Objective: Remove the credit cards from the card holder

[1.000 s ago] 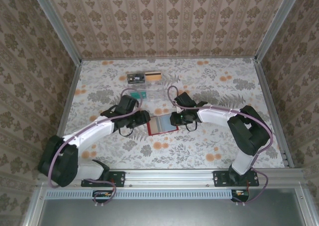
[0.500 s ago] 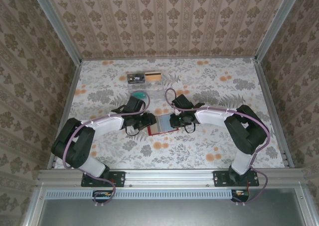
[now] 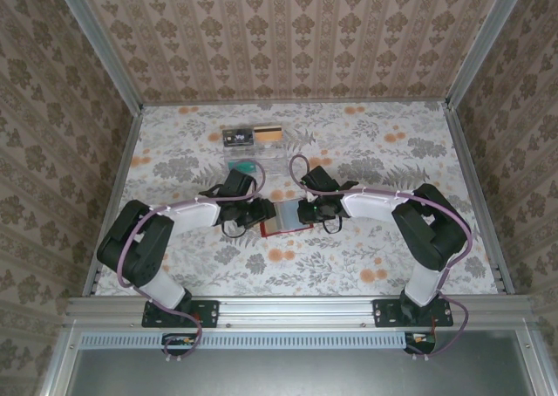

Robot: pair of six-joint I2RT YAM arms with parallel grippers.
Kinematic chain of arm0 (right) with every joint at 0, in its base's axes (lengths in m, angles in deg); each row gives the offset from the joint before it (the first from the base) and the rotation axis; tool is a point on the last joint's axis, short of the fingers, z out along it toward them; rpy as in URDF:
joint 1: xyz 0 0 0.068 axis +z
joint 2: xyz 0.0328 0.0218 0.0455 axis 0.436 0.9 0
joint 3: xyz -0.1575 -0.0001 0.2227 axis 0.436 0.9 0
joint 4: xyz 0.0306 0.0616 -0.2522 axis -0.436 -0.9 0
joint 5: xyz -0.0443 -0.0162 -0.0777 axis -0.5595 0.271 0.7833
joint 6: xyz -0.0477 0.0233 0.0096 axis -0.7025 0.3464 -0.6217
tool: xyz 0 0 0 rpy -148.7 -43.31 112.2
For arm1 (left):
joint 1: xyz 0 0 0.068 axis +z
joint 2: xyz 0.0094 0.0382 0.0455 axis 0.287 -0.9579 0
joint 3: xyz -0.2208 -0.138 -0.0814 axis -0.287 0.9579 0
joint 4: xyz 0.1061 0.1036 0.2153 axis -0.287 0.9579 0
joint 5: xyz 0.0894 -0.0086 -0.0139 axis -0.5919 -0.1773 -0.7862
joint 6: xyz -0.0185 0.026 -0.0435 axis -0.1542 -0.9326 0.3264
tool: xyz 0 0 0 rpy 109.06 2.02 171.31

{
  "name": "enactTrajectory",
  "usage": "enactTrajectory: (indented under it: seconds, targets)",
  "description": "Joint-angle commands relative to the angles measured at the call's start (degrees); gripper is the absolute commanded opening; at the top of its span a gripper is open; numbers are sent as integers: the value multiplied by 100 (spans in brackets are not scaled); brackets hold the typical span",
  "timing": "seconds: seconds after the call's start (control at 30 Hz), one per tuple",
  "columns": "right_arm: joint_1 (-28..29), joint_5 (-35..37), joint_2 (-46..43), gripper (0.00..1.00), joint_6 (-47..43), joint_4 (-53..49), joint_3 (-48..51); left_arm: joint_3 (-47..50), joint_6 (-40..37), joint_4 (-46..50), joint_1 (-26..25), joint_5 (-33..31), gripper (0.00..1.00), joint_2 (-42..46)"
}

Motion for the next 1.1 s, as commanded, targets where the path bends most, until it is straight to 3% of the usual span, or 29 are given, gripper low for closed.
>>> enactTrajectory:
  seconds: [0.0, 0.37, 0.57, 0.83, 1.07]
  targets:
    - [58, 88, 83, 16, 115, -45, 154, -94, 39, -290, -103, 292, 47, -129]
    - [66, 70, 111, 16, 127, -71, 146, -308, -125, -442, -244, 495, 54, -173]
    - [67, 87, 75, 20, 143, -81, 151, -361, -194, -459, -283, 556, 69, -229]
    - [50, 211, -127, 24, 264, -59, 240, -556, -90, -917, -343, 906, 65, -314]
    - [-152, 430, -807, 26, 536, 127, 570, -731, 298, -1623, -444, 1250, 65, -734]
